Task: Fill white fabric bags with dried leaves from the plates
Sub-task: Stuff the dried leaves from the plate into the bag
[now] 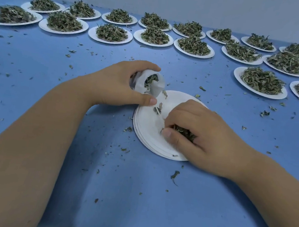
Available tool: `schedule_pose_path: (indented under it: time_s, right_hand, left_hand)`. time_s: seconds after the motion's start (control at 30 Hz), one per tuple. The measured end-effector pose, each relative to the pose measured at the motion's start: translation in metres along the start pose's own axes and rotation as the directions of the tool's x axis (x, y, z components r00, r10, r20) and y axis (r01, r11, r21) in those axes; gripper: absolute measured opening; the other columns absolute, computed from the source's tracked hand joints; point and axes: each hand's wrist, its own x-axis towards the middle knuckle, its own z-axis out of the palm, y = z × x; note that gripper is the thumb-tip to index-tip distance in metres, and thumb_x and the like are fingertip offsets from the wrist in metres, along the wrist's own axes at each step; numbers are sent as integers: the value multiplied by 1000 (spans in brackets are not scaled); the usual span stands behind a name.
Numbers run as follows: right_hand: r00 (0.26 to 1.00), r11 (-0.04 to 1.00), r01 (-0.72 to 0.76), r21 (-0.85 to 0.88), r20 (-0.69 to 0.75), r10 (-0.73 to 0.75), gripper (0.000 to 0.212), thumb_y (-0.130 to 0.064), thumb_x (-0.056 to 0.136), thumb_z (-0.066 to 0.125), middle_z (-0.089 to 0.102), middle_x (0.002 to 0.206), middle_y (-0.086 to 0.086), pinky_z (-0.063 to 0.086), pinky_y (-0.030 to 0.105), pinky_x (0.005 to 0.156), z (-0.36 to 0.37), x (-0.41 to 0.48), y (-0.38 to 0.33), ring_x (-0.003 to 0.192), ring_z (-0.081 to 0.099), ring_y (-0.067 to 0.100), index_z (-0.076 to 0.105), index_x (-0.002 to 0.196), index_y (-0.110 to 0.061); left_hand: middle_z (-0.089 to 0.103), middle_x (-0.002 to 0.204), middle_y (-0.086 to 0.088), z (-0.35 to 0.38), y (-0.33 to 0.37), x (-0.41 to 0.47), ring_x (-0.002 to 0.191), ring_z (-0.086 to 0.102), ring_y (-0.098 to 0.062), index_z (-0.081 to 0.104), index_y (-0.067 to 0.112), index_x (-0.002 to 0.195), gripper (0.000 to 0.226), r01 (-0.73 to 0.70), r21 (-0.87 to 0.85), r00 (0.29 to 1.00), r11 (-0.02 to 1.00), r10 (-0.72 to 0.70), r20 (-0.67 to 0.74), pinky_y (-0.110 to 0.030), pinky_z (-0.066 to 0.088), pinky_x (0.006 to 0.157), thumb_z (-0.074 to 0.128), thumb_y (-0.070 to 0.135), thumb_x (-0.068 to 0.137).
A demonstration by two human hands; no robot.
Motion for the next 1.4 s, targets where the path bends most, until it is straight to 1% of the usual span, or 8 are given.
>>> schedule_pose_path:
  time_s: [0.1, 0.33, 0.47, 0.67, 0.9, 1.0, 1.17, 1.4]
  right_hand:
    - [997, 994, -53, 93, -52, 58, 10, -27, 101, 57, 65, 88, -11, 47, 27, 77, 2, -1, 1, 86, 60, 12, 66, 103, -24]
    - [965, 930, -202, 308, -98, 242, 25, -31, 98, 65, 69, 82, -12, 43, 14, 62, -4, 5, 3, 67, 59, 16, 58, 120, -39]
    - [921, 887, -267, 377, -169, 350, 20, -32, 96, 67, 72, 78, -12, 41, 10, 60, -11, 15, 3, 63, 61, 8, 57, 112, -38]
    - [814, 804, -333, 493, -281, 509, 6, -26, 97, 66, 61, 59, -3, 38, 18, 44, -24, 48, 7, 49, 47, 10, 60, 99, -26]
    - [751, 823, -251, 510, -434, 498, 9, -23, 95, 65, 58, 64, 8, 45, 29, 56, -37, 81, -1, 56, 50, 24, 56, 98, -23]
    - [781, 831, -288, 475, -386, 491, 15, -28, 95, 66, 65, 75, 11, 48, 34, 60, -30, 89, -2, 62, 53, 26, 52, 99, -23]
    - [719, 744, -379, 551, -331, 611, 22, -37, 94, 50, 47, 65, -12, 43, 35, 61, -22, 97, -3, 60, 44, 11, 45, 77, -23]
    - [669, 424, -487, 763, 14, 743, 21, -15, 72, 41, 57, 68, 7, 40, 41, 61, -18, 93, -6, 71, 49, 26, 58, 62, -21]
  left_hand:
    - [67, 107, 23, 4, -1, 3, 97, 63, 3, 64, 44, 111, 50, -17, -43, 996, 999, 13, -90, -29, 51, 87, 83, 62, 69]
    - [62, 110, 31, 6, 1, 1, 99, 59, 11, 60, 48, 112, 68, -77, -54, 992, 996, 71, -102, -3, 45, 75, 83, 73, 53]
    - [69, 98, 16, 7, -5, 7, 89, 64, -7, 67, 39, 101, 61, -9, -44, 982, 999, 0, -187, -28, 54, 77, 87, 70, 52]
    - [68, 87, 14, 8, 0, 8, 78, 63, -5, 65, 32, 90, 42, 25, -32, 936, 999, -34, -350, -28, 51, 71, 84, 59, 65]
    - [61, 87, 18, 13, 15, 3, 78, 58, -2, 55, 44, 99, 34, -40, 107, 893, 994, 83, -442, -22, 50, 61, 73, 41, 71]
    - [65, 81, 10, 19, 19, 4, 74, 61, -8, 60, 34, 93, 31, 17, 123, 894, 992, 40, -447, -43, 56, 68, 69, 56, 72]
    - [60, 74, 9, 21, 24, 3, 72, 57, -8, 55, 31, 87, 45, 98, 260, 886, 961, 35, -462, -37, 50, 63, 61, 72, 70]
    - [51, 78, 5, 25, 32, 3, 74, 52, -25, 48, 24, 94, 30, 129, 446, 915, 886, 68, -399, -37, 38, 66, 66, 43, 79]
